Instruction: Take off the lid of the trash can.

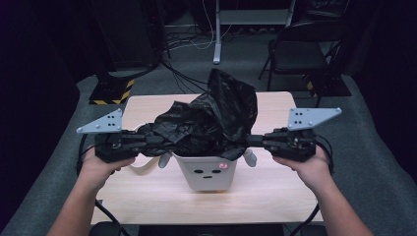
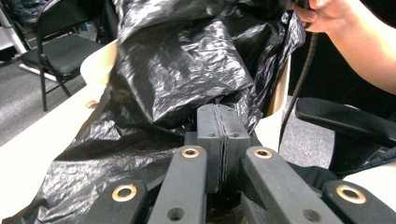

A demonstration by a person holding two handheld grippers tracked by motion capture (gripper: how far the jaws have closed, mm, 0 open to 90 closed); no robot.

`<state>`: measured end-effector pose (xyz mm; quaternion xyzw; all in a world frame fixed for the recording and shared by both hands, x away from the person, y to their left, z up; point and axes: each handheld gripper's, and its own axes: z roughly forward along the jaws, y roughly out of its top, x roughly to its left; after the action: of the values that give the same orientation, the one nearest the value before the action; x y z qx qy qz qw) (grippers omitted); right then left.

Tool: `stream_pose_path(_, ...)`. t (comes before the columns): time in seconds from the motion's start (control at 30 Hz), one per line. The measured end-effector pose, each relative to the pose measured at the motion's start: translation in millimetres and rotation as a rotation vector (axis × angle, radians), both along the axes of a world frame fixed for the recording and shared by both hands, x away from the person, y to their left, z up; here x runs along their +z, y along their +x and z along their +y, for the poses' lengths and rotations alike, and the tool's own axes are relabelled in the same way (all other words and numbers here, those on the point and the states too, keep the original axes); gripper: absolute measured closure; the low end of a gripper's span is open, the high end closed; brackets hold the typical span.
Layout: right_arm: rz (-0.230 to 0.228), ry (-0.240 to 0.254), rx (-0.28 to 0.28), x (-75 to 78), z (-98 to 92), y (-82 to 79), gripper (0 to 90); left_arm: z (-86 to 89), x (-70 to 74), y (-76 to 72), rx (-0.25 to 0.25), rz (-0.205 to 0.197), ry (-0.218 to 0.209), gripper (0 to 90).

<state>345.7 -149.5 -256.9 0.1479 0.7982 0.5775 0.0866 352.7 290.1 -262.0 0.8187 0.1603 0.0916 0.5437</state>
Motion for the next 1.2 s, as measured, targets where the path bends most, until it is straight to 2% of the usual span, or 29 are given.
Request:
stream_pose_path(0.13, 0.019, 0.022, -0.031, -15.5, -16.0, -7.2, 90.0, 5.6, -1.7, -1.6, 0.011, 0.001, -0.009, 89.0)
stream_pose_path(0.3, 0.067, 0.053, -0.074, -34.0, -30.8, -2.7, 90.0, 12.2, -10.2, -0.4, 0.031, 0.012, -0.014, 89.0)
stream_pose_path(0.5, 0.104, 0.06, -0.113, -49.0, -37.0, 8.6, 90.0, 20.3, -24.8, 10.4, 0.082, 0.044, -0.02, 89.1)
stream_pose_path(0.57, 0.118, 0.063, -0.119, -52.8, -37.6, 11.9, 90.0, 21.2, -31.0, 15.4, 0.083, 0.067, -0.023, 89.1)
stream_pose_path(0.67, 0.128, 0.069, -0.12, -55.9, -37.4, 13.7, 90.0, 19.7, -34.4, 16.9, 0.079, 0.077, -0.027, 89.0)
stream_pose_path(0.8, 0.123, 0.081, -0.105, -55.2, -36.7, 12.9, 90.0, 21.7, -25.9, 12.1, 0.072, 0.074, -0.033, 86.5)
stream_pose_path(0.93, 0.118, 0.087, -0.1, -53.1, -36.1, 10.7, 90.0, 27.3, -10.3, 5.2, 0.06, 0.063, -0.041, 79.7)
stream_pose_path(1.07, 0.113, 0.115, -0.099, -54.2, -39.2, 9.8, 90.0, 30.7, 4.1, -2.8, 0.051, 0.054, -0.038, 75.1)
stream_pose_path(1.2, 0.115, 0.129, -0.106, -55.7, -42.4, 9.5, 90.0, 37.7, 14.9, -10.7, 0.048, 0.047, -0.07, 70.1)
